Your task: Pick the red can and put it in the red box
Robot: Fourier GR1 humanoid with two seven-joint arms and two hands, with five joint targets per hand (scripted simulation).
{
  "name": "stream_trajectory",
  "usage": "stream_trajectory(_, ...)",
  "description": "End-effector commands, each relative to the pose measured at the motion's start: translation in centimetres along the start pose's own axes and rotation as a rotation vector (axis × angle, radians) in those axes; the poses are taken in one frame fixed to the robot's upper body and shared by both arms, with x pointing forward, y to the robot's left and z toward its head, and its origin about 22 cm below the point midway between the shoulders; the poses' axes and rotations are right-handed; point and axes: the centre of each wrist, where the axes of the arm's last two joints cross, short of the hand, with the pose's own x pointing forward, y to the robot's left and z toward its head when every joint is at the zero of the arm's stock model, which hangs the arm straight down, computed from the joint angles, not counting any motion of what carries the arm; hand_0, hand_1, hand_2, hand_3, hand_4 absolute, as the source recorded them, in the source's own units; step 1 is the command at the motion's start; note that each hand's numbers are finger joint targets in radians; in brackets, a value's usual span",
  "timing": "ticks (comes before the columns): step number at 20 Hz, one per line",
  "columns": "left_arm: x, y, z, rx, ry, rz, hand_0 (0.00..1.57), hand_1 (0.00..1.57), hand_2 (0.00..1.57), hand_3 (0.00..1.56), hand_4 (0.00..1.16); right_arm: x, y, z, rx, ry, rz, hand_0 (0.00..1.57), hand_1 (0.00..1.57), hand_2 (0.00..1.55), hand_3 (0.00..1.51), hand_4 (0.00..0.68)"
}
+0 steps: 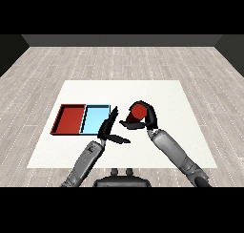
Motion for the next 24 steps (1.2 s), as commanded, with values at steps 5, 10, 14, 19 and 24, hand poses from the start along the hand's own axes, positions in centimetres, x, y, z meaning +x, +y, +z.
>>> stream_trajectory(5,-1.3,0.6,-1.1,0.019,0.041,0.007,0.0,0.0,0.0,0.0,0.0,0.3,1.5,0.6,0.032,0.003,-0.022,1.46,1.46,1.43,1.37,0.569)
stream_trajectory(10,-1.8,0.6,-1.9,0.029,0.024,0.034,0.0,0.0,0.0,0.0,0.0,2.5,3.3,1.4,0.021,-0.008,-0.051,1.48,1.48,1.44,1.37,0.56)
stream_trajectory(14,-2.3,-0.8,-1.6,0.02,0.037,0.029,0.0,0.0,0.0,0.0,0.0,1.5,3.9,0.8,0.022,-0.02,-0.045,1.47,1.47,1.43,1.37,0.554)
stream_trajectory(19,0.7,-0.1,-1.7,-0.018,0.026,0.058,0.0,0.0,0.0,0.0,0.0,2.4,5.9,-0.1,0.071,-0.012,-0.079,1.45,1.45,1.42,1.37,0.541)
stream_trajectory(24,-0.5,0.8,-2.0,-0.005,0.001,-0.006,0.0,0.0,0.0,0.0,0.0,2.1,6.8,0.6,0.072,-0.034,-0.128,1.47,1.47,1.43,1.37,0.508)
